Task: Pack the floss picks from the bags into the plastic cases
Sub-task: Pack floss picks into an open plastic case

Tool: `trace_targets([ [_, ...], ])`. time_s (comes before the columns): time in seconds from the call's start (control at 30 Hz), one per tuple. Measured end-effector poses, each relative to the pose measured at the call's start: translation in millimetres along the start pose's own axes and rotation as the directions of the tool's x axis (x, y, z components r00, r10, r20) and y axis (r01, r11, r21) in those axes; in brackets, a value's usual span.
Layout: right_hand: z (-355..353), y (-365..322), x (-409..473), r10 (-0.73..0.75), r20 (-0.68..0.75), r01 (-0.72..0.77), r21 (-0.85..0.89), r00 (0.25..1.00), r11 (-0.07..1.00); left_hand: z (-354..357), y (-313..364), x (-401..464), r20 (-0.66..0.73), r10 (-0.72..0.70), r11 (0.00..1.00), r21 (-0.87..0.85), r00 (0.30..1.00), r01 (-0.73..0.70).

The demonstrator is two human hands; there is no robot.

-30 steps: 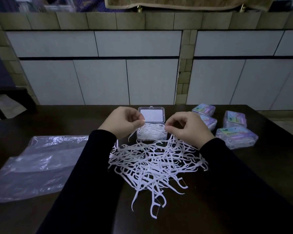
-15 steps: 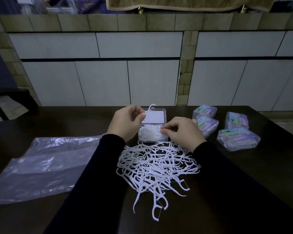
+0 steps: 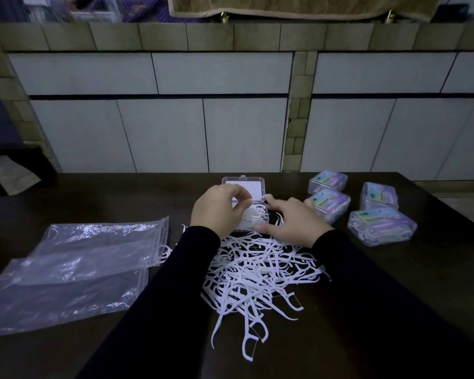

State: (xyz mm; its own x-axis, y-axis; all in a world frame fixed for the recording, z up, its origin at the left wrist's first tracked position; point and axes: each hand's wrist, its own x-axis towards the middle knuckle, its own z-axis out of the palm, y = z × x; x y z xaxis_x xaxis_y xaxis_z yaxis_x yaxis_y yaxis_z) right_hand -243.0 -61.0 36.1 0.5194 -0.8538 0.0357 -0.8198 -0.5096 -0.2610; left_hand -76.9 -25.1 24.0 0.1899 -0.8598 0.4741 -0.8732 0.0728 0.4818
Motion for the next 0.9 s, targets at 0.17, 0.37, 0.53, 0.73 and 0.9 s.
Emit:
trace_targets([
  [0.17, 16, 5, 14, -0.041, 0.014, 0.041, 0.047, 0.999, 0.998, -5, 0, 5, 0.034, -0.002, 0.984, 0.180, 0.999, -0.004],
  [0.37, 26, 12, 24, -0.059, 0.031, 0.059, 0.000, 0.998, 0.998, -11, 0, 5, -0.074, 0.066, 0.997, 0.039, 0.995, -0.063],
  [0.53, 26, 12, 24, -0.053, 0.049, 0.054, -0.005, 0.997, 0.999, -11, 10, 2, -0.043, 0.180, 0.983, 0.052, 0.983, -0.178],
  [0.73, 29, 11, 25, -0.062, 0.045, 0.061, 0.013, 0.997, 0.998, -2, 11, -1, 0.130, 0.093, 0.984, 0.140, 0.987, -0.111],
  [0.9, 27, 12, 23, -0.081, 0.035, 0.078, 0.089, 0.996, 0.993, 3, 14, 2, 0.168, 0.123, 0.989, 0.056, 0.978, -0.134],
])
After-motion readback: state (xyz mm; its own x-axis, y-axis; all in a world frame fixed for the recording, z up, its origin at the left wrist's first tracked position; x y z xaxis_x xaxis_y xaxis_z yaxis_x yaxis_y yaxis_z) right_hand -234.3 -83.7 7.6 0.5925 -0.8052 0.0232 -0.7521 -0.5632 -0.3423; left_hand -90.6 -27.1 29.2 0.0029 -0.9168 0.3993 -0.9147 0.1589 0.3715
